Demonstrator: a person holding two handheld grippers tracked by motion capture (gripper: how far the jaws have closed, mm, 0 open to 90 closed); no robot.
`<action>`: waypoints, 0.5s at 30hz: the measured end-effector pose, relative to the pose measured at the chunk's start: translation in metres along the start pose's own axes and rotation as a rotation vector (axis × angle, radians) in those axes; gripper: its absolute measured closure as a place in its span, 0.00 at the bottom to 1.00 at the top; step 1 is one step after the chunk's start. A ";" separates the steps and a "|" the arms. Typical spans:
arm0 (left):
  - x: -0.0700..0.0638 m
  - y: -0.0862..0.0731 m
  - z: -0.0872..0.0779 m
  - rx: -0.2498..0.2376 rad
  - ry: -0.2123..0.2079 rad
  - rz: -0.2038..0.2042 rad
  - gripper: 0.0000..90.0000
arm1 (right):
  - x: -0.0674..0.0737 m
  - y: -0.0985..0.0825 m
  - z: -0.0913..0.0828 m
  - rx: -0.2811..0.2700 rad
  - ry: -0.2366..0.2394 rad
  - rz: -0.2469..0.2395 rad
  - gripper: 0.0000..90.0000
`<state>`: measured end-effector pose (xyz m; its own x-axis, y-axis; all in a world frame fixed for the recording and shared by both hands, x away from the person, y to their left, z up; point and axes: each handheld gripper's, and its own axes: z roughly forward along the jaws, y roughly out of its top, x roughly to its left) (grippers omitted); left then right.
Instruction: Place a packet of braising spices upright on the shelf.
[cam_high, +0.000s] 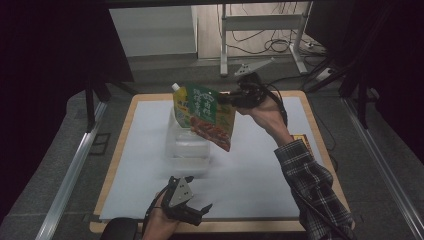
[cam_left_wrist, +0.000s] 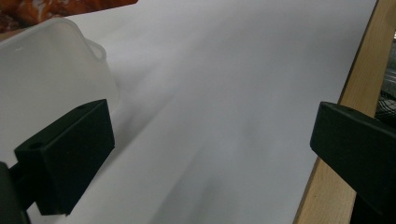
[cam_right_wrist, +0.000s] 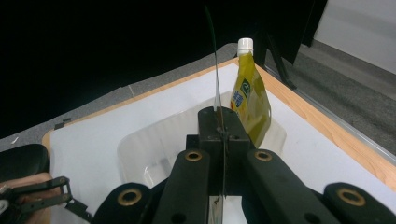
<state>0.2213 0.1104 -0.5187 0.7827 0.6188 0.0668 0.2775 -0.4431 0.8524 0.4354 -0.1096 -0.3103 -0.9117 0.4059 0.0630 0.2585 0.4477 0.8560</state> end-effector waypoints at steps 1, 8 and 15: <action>0.000 0.000 0.000 0.000 0.000 0.000 0.00 | 0.000 0.001 0.002 -0.001 0.003 0.001 0.99; -0.001 0.000 0.000 -0.002 -0.003 -0.002 0.00 | 0.001 0.011 0.019 0.002 0.011 -0.008 0.99; -0.001 0.000 0.000 -0.002 -0.003 -0.003 0.00 | 0.002 0.019 0.035 0.003 0.022 -0.021 0.99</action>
<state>0.2209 0.1101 -0.5188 0.7836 0.6181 0.0629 0.2785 -0.4400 0.8537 0.4497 -0.0723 -0.3122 -0.9236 0.3791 0.0567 0.2405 0.4579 0.8559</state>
